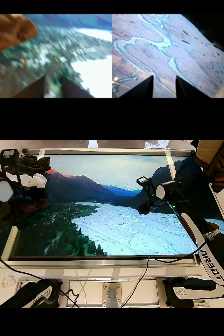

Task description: Fold the shirts.

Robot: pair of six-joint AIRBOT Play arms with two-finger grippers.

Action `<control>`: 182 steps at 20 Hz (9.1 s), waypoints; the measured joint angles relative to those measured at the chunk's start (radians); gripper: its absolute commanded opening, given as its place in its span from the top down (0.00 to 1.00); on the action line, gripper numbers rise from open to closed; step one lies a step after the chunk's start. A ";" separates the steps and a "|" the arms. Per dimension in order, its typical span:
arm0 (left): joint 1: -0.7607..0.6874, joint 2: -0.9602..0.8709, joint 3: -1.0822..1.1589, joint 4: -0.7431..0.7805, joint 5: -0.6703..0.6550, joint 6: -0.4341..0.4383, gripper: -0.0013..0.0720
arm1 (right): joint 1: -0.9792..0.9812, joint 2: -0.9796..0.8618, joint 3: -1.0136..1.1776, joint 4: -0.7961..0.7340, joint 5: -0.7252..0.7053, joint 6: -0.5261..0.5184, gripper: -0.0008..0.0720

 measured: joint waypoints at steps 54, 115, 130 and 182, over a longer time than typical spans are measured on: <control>-0.425 -0.914 0.616 -1.183 -0.193 0.494 0.29 | -0.247 0.074 -0.002 -0.273 -0.126 0.164 0.20; 0.071 -0.874 0.491 -0.824 -0.553 0.259 0.29 | -0.717 0.245 -0.224 0.628 -0.028 -0.188 0.94; -0.004 -0.937 0.425 -0.678 -0.468 0.336 0.29 | -0.711 0.245 -0.219 0.581 -0.016 -0.186 0.94; -0.018 -0.980 0.424 -0.715 -0.388 0.404 0.57 | -0.711 0.245 -0.219 0.610 -0.043 -0.194 0.94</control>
